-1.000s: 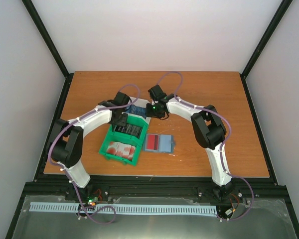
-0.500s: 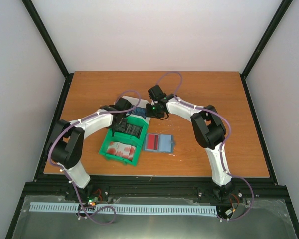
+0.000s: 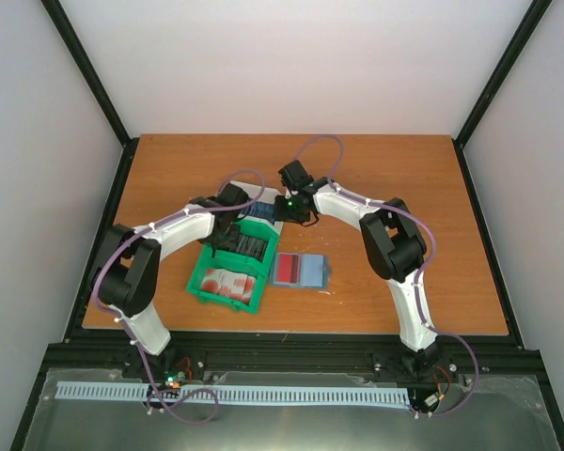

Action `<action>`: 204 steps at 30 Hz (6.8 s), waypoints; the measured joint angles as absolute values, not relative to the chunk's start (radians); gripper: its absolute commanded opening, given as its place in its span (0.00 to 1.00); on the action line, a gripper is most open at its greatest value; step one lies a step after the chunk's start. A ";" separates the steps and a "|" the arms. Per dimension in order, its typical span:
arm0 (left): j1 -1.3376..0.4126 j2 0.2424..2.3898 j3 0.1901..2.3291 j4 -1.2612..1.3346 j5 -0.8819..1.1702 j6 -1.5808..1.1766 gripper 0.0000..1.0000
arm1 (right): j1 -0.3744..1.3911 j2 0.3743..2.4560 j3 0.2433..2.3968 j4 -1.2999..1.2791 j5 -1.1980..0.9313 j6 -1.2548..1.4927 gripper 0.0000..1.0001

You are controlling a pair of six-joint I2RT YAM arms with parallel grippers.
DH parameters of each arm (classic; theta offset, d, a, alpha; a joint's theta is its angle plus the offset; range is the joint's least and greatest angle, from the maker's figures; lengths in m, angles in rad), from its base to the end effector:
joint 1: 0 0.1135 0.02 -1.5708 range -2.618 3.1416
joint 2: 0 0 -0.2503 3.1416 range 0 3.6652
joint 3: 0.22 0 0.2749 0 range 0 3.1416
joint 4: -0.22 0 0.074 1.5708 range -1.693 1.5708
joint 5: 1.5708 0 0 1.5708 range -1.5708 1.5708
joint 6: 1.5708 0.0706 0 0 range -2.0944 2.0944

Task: Put the credit cards into the card holder

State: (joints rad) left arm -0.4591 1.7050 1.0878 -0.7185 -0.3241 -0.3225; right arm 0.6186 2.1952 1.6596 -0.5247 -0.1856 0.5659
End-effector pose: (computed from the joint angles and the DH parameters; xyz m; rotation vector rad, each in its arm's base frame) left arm 0.3146 -0.1304 0.1182 0.1366 2.7849 0.2960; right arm 0.3979 0.2992 0.1061 -0.1394 2.7521 0.6140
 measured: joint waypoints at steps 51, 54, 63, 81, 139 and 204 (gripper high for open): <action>-0.251 1.219 1.120 -0.276 0.905 -0.719 0.21 | 0.602 1.588 1.319 0.072 -0.875 0.925 0.03; -0.228 1.209 1.099 -0.232 0.971 -0.754 0.24 | 0.604 1.587 1.318 0.109 -0.894 0.943 0.03; -0.178 1.195 1.077 -0.179 1.140 -0.813 0.15 | 0.590 1.594 1.335 0.123 -0.983 0.923 0.03; -0.129 1.153 1.024 -0.058 1.225 -0.937 0.37 | 0.538 1.633 1.364 0.121 -1.088 0.883 0.03; -0.124 1.074 0.860 0.475 1.168 -1.382 0.11 | 0.605 1.575 1.285 0.421 -1.221 0.965 0.03; -0.085 1.118 0.953 0.021 1.208 -1.108 0.01 | 0.623 1.621 1.129 0.675 -0.992 1.321 0.06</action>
